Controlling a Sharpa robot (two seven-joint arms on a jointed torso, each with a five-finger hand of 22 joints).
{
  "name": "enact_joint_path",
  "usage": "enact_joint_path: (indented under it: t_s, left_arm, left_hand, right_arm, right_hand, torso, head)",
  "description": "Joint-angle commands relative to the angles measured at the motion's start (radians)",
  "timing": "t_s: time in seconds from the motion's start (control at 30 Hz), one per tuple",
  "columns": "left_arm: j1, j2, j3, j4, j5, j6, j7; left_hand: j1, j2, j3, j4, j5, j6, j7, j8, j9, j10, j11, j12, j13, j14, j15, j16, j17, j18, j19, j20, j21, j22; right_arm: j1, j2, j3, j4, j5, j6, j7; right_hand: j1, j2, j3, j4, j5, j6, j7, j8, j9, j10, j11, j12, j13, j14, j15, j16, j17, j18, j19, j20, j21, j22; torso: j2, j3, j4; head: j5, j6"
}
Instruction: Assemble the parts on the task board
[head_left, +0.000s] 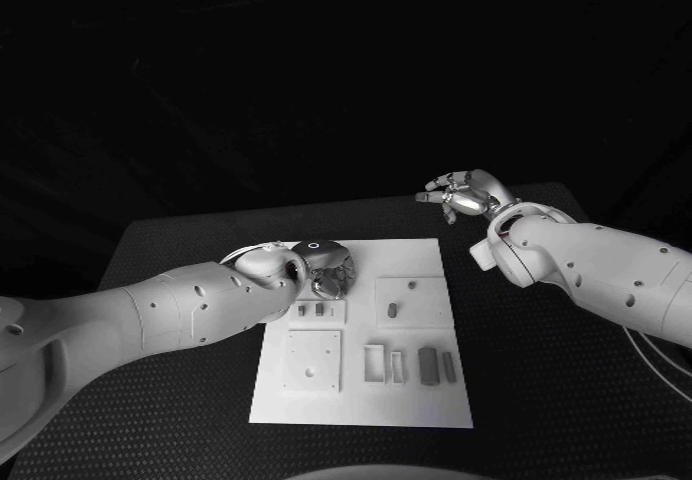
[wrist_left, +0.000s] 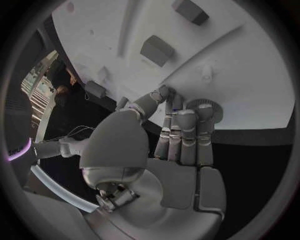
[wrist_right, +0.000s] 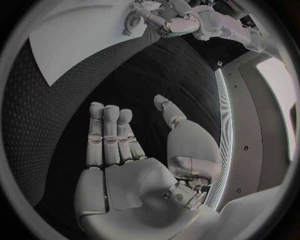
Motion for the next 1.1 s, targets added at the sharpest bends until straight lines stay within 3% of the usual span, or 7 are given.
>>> enact_joint_path:
  t_s: [0.03, 0.33, 0.43, 0.53, 1.1]
  left_arm:
    - [-0.006, 0.001, -0.004, -0.004, -0.022, 0.031, -0.019]
    - [-0.006, 0.001, -0.007, -0.016, -0.036, 0.021, -0.018]
    - [-0.006, 0.0, -0.022, -0.017, -0.037, 0.017, -0.016]
    - [-0.006, 0.002, -0.026, -0.02, -0.037, 0.014, -0.015]
    - [-0.006, -0.019, -0.026, 0.004, -0.024, -0.047, 0.005]
  left_hand:
    - [0.014, 0.007, 0.007, 0.001, 0.009, 0.02, -0.004, 0.011, 0.003, 0.019, -0.004, 0.011, 0.006, 0.006, -0.007, 0.006, -0.004, 0.067, 0.009, -0.014, 0.006, 0.008]
    - [0.028, 0.03, 0.032, 0.001, -0.004, 0.059, -0.02, 0.029, 0.005, 0.056, -0.02, 0.023, 0.017, 0.02, -0.023, 0.006, -0.016, 0.064, 0.019, -0.024, 0.007, 0.004]
    - [0.026, 0.032, 0.041, 0.002, -0.005, 0.071, -0.024, 0.034, 0.005, 0.067, -0.024, 0.026, 0.021, 0.026, -0.027, 0.006, -0.021, 0.063, 0.025, -0.028, 0.008, 0.003]
    - [0.023, 0.034, 0.044, 0.002, -0.005, 0.074, -0.025, 0.035, 0.005, 0.07, -0.026, 0.025, 0.022, 0.029, -0.028, 0.006, -0.023, 0.062, 0.027, -0.029, 0.009, 0.002]
    - [0.01, 0.04, 0.053, 0.003, -0.004, 0.082, -0.028, 0.038, 0.004, 0.084, -0.031, 0.025, 0.025, 0.043, -0.034, 0.005, -0.032, 0.061, 0.041, -0.038, 0.015, 0.001]
  right_arm:
    - [0.0, 0.0, 0.001, 0.002, -0.002, 0.012, 0.011]
    - [0.0, 0.0, 0.001, 0.004, -0.002, 0.012, 0.011]
    - [0.0, 0.0, 0.001, 0.005, -0.002, 0.012, 0.011]
    - [0.0, 0.0, 0.001, 0.005, -0.002, 0.012, 0.011]
    - [0.0, 0.002, 0.001, 0.005, -0.002, 0.01, 0.012]
  right_hand:
    - [-0.006, 0.007, -0.004, 0.002, 0.004, 0.031, 0.027, 0.004, -0.001, -0.147, 0.016, 0.004, -0.002, -0.008, 0.002, 0.004, -0.001, 0.029, 0.002, 0.004, -0.003, 0.001]
    - [-0.007, 0.007, -0.004, 0.003, 0.004, 0.032, 0.027, 0.004, -0.002, -0.147, 0.016, 0.004, -0.003, -0.008, 0.002, 0.005, -0.001, 0.029, 0.002, 0.004, -0.004, 0.002]
    - [-0.007, 0.007, -0.004, 0.003, 0.004, 0.032, 0.027, 0.005, -0.002, -0.147, 0.016, 0.005, -0.003, -0.008, 0.002, 0.005, -0.002, 0.029, 0.002, 0.004, -0.004, 0.002]
    - [-0.007, 0.007, -0.004, 0.003, 0.004, 0.032, 0.027, 0.005, -0.002, -0.147, 0.016, 0.005, -0.003, -0.008, 0.002, 0.005, -0.002, 0.029, 0.002, 0.004, -0.004, 0.002]
    - [-0.007, 0.007, -0.004, 0.003, 0.004, 0.032, 0.027, 0.005, -0.002, -0.147, 0.016, 0.006, -0.004, -0.008, 0.002, 0.006, -0.003, 0.029, 0.003, 0.004, -0.004, 0.002]
  torso:
    - [0.0, 0.0001, 0.0003]
    - [0.0, 0.0007, 0.0003]
    - [0.0, 0.0009, 0.0003]
    - [0.0, 0.0011, 0.0001]
    - [0.0, -0.0001, -0.0003]
  head:
    - [0.0, 0.0]
    - [0.002, -0.001]
    - [0.002, -0.002]
    - [0.003, -0.003]
    - [0.004, 0.0]
